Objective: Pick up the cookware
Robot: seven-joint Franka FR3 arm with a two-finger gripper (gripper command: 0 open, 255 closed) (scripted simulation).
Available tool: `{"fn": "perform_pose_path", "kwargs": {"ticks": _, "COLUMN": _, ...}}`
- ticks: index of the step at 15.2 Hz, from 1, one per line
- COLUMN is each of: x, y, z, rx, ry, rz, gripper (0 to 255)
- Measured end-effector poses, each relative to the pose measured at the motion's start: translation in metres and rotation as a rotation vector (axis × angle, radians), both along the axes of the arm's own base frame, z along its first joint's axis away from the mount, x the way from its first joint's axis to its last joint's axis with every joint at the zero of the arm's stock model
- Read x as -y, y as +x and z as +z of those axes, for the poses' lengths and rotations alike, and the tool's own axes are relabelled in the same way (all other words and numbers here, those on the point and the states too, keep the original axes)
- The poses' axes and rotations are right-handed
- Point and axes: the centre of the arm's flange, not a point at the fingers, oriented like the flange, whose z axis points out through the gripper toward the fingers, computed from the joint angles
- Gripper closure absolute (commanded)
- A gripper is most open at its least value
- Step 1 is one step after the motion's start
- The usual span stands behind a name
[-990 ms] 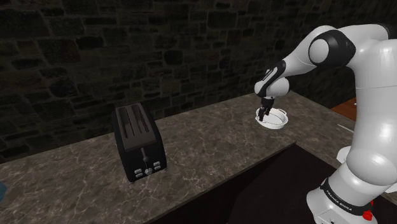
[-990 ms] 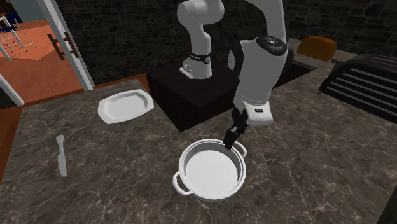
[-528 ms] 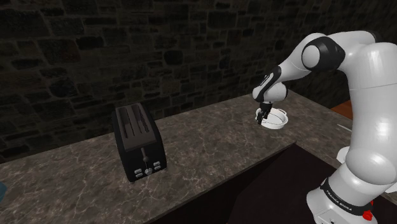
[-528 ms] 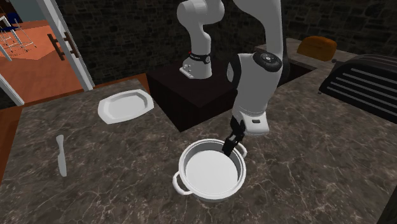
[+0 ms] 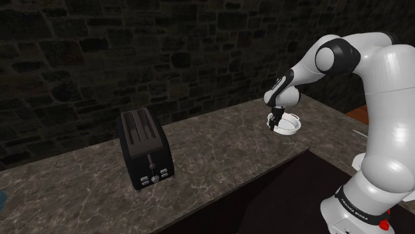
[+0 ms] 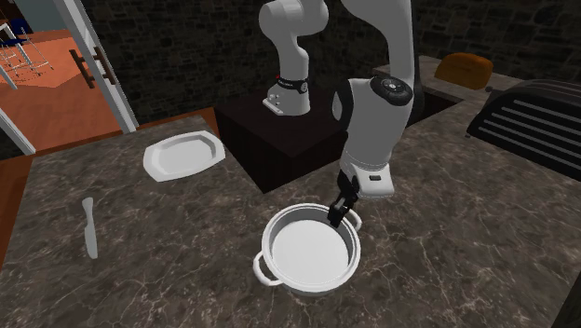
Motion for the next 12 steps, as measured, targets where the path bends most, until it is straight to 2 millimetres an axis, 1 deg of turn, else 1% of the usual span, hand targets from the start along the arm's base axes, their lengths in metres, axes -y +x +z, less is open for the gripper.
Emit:
{"fn": "perform_pose_path", "kwargs": {"ticks": 4, "x": 0.0, "y": -0.001, "z": 0.002, "rx": -0.001, "ry": 0.0, "rz": 0.0, "gripper": 255}}
{"fn": "perform_pose_path", "kwargs": {"ticks": 8, "x": 0.0, "y": -0.001, "z": 0.02, "rx": -0.001, "ry": 0.0, "rz": 0.0, "gripper": 255}}
{"fn": "perform_pose_path", "kwargs": {"ticks": 12, "x": 0.001, "y": 0.0, "z": 0.041, "rx": -0.001, "ry": 0.0, "rz": 0.0, "gripper": 255}}
